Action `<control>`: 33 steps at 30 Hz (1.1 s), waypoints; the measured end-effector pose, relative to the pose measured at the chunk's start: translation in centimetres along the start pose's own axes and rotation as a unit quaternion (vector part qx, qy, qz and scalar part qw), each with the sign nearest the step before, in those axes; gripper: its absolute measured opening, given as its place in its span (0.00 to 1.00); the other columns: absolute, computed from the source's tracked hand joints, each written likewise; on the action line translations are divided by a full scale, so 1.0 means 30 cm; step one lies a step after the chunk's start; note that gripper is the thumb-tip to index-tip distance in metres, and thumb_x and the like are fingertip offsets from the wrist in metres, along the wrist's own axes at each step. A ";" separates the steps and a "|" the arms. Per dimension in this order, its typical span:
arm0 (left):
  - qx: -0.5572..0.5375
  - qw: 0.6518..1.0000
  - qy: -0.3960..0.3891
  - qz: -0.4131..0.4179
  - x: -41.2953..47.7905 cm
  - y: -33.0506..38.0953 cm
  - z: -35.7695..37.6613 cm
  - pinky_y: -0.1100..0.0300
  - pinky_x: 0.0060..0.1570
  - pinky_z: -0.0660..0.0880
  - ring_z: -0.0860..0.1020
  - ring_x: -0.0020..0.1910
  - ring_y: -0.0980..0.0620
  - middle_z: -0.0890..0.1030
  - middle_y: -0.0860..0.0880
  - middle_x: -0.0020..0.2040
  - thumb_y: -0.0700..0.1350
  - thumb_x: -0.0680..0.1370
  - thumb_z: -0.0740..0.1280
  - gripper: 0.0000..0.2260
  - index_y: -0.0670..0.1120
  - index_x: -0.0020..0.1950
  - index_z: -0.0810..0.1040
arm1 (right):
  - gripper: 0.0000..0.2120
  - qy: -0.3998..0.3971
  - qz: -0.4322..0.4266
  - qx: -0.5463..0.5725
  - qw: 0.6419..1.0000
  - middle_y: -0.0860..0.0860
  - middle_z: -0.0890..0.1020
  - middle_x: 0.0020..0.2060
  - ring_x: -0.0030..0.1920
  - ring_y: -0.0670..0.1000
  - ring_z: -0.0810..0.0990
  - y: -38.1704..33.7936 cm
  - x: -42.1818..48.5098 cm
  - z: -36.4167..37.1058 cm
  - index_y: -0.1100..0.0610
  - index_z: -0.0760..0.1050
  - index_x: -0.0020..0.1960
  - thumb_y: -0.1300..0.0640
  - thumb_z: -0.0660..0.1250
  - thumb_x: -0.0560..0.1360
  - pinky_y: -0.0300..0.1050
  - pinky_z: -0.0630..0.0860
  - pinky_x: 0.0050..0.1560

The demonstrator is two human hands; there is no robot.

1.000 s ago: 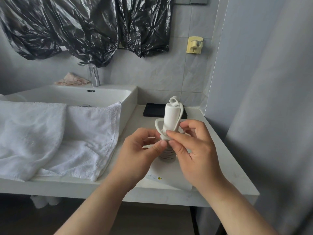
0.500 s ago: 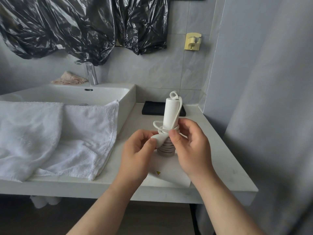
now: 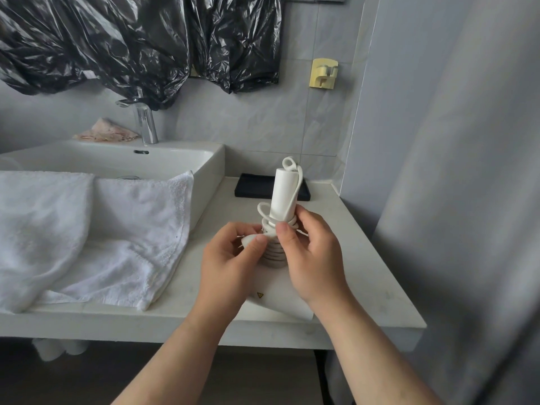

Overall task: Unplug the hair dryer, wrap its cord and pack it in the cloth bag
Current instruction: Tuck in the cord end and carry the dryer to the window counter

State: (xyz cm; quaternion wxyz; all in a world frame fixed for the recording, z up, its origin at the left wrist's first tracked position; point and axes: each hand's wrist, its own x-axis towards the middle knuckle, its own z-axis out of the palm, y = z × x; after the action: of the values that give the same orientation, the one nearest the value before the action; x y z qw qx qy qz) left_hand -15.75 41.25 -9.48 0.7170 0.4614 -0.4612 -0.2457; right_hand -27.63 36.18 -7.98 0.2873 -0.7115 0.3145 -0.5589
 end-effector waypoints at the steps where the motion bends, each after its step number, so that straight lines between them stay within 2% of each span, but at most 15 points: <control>1: -0.012 1.000 -0.004 -0.009 0.003 -0.008 -0.007 0.53 0.47 0.78 0.83 0.46 0.49 0.86 0.47 0.47 0.47 0.69 0.72 0.06 0.45 0.40 0.81 | 0.19 -0.004 0.006 0.003 1.000 0.44 0.82 0.52 0.53 0.42 0.80 -0.001 0.002 -0.001 0.50 0.78 0.61 0.43 0.63 0.74 0.33 0.75 0.51; 4: -0.051 0.998 -0.011 -0.040 0.018 -0.029 -0.028 0.46 0.54 0.76 0.82 0.53 0.41 0.85 0.42 0.52 0.49 0.65 0.72 0.10 0.43 0.37 0.79 | 0.17 -0.020 0.031 0.021 0.999 0.43 0.83 0.50 0.49 0.40 0.81 -0.001 0.004 -0.008 0.50 0.77 0.61 0.45 0.62 0.76 0.33 0.74 0.46; 6: -0.056 0.997 -0.014 -0.046 0.023 -0.035 -0.036 0.45 0.54 0.75 0.81 0.53 0.40 0.84 0.40 0.52 0.49 0.64 0.72 0.10 0.43 0.36 0.79 | 0.17 -0.024 0.048 0.036 0.998 0.43 0.83 0.50 0.48 0.39 0.80 -0.001 0.006 -0.008 0.50 0.75 0.61 0.45 0.62 0.75 0.37 0.75 0.44; 9: -0.033 0.999 -0.015 -0.033 0.016 -0.033 -0.029 0.51 0.47 0.73 0.79 0.44 0.48 0.83 0.44 0.44 0.45 0.69 0.69 0.03 0.46 0.39 0.81 | 0.18 -0.046 0.059 0.053 0.996 0.43 0.82 0.53 0.51 0.40 0.80 -0.003 0.010 -0.008 0.49 0.74 0.63 0.45 0.61 0.75 0.37 0.74 0.48; 12: -0.010 1.000 -0.022 -0.018 0.000 -0.021 -0.012 0.59 0.41 0.71 0.75 0.39 0.54 0.80 0.51 0.37 0.44 0.72 0.65 0.06 0.47 0.43 0.81 | 0.15 -0.066 0.064 0.062 0.994 0.42 0.83 0.53 0.54 0.41 0.80 -0.012 0.013 -0.009 0.45 0.75 0.61 0.46 0.61 0.76 0.42 0.76 0.55; 16: 0.069 0.997 -0.018 0.026 -0.009 -0.032 -0.015 0.61 0.41 0.75 0.79 0.42 0.54 0.83 0.52 0.43 0.54 0.70 0.71 0.11 0.47 0.43 0.80 | 0.19 -0.074 0.077 0.068 0.992 0.45 0.83 0.56 0.57 0.46 0.81 -0.007 0.019 -0.004 0.44 0.75 0.63 0.43 0.61 0.74 0.54 0.76 0.62; 18: 0.096 0.993 -0.027 0.055 -0.013 -0.038 -0.015 0.64 0.42 0.75 0.80 0.44 0.54 0.83 0.49 0.46 0.54 0.70 0.72 0.13 0.45 0.41 0.78 | 0.20 -0.081 0.080 0.065 0.991 0.45 0.83 0.57 0.58 0.48 0.81 -0.008 0.019 -0.004 0.43 0.75 0.63 0.42 0.61 0.73 0.58 0.75 0.63; 20: 0.088 0.994 -0.045 0.055 -0.018 -0.041 -0.013 0.65 0.40 0.74 0.80 0.43 0.56 0.83 0.50 0.47 0.49 0.72 0.71 0.11 0.42 0.39 0.76 | 0.21 -0.085 0.080 0.054 0.992 0.43 0.83 0.55 0.56 0.46 0.81 -0.013 0.016 -0.004 0.42 0.75 0.63 0.39 0.62 0.72 0.56 0.76 0.61; 23: 0.060 0.996 -0.065 0.018 -0.021 -0.046 -0.018 0.61 0.35 0.75 0.80 0.40 0.57 0.85 0.52 0.46 0.49 0.73 0.69 0.13 0.39 0.40 0.76 | 0.21 -0.080 0.086 0.036 0.992 0.42 0.84 0.49 0.50 0.44 0.82 -0.020 0.014 -0.006 0.42 0.75 0.59 0.36 0.65 0.69 0.53 0.78 0.57; 27: 0.051 0.996 -0.069 -0.008 -0.018 -0.050 -0.025 0.61 0.39 0.74 0.80 0.41 0.56 0.86 0.52 0.48 0.49 0.72 0.69 0.12 0.39 0.40 0.77 | 0.15 -0.081 0.118 0.024 0.989 0.44 0.85 0.44 0.47 0.46 0.83 -0.015 0.030 -0.002 0.45 0.77 0.52 0.44 0.68 0.67 0.57 0.78 0.55; 30: 0.046 0.996 -0.070 -0.022 -0.017 -0.048 -0.021 0.58 0.38 0.74 0.79 0.40 0.56 0.86 0.52 0.47 0.49 0.72 0.68 0.12 0.40 0.41 0.78 | 0.16 -0.077 0.140 0.035 0.986 0.44 0.85 0.44 0.48 0.47 0.83 -0.012 0.038 0.001 0.45 0.77 0.51 0.40 0.66 0.66 0.58 0.78 0.56; 33: 0.040 0.997 -0.069 -0.022 -0.021 -0.047 -0.018 0.57 0.38 0.74 0.80 0.41 0.56 0.86 0.51 0.49 0.49 0.73 0.68 0.11 0.41 0.41 0.79 | 0.11 -0.078 0.149 0.052 0.984 0.41 0.85 0.44 0.48 0.44 0.83 -0.012 0.039 0.000 0.40 0.79 0.50 0.40 0.64 0.70 0.56 0.78 0.57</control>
State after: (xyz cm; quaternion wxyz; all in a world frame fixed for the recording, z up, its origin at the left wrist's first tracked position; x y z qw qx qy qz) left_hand -15.45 41.34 -11.07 0.6589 0.4818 -0.5087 -0.2739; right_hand -27.38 35.51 -6.97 0.4273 -0.6826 0.3638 -0.4681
